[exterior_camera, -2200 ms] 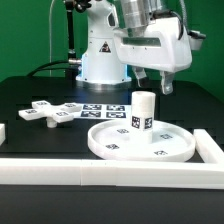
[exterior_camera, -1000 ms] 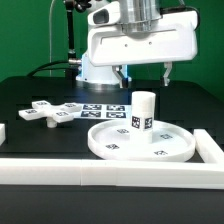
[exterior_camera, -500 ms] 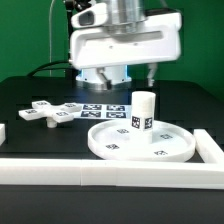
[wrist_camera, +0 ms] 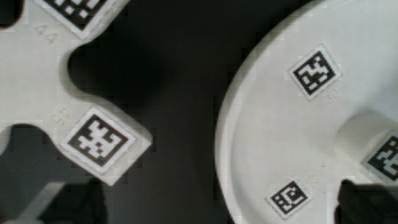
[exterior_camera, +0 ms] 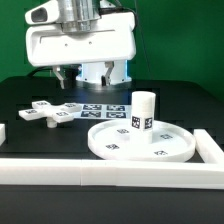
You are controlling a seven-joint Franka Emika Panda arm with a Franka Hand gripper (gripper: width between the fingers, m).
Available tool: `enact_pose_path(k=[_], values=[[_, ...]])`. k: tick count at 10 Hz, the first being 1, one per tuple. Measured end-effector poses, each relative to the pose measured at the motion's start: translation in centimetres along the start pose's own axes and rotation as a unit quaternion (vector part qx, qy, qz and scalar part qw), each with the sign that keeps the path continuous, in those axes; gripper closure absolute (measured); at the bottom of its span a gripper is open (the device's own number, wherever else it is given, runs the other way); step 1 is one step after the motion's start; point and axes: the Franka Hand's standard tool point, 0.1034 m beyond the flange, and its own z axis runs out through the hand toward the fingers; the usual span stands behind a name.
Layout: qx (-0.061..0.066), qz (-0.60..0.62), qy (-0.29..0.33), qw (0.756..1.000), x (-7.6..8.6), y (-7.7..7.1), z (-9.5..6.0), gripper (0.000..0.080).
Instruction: Assemble round table
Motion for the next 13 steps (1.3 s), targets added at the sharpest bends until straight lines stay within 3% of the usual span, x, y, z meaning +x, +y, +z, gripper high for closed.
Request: enact_pose_path(k=[3,4,6,8,10,13], values=[[-0.001,0.0,-0.003,1.0,-0.1,0.1,0.2,0.0151],[-0.008,-0.002,-0.001,1.0,-0.1,0.6,0.7,0.0151],[-0.029,0.003,0.009,1.0,-1.2,2.9,1.4,0.0151],[-0.033,-0.015,0.015,0.999,-1.9,6.0,1.6,0.0151],[-0.032,-0.014,0.015,0.999,-1.8,5.4,1.7,0.0151],[-0.036,-0.028,0.009,0.999,-1.6,5.6,2.5,0.0151]])
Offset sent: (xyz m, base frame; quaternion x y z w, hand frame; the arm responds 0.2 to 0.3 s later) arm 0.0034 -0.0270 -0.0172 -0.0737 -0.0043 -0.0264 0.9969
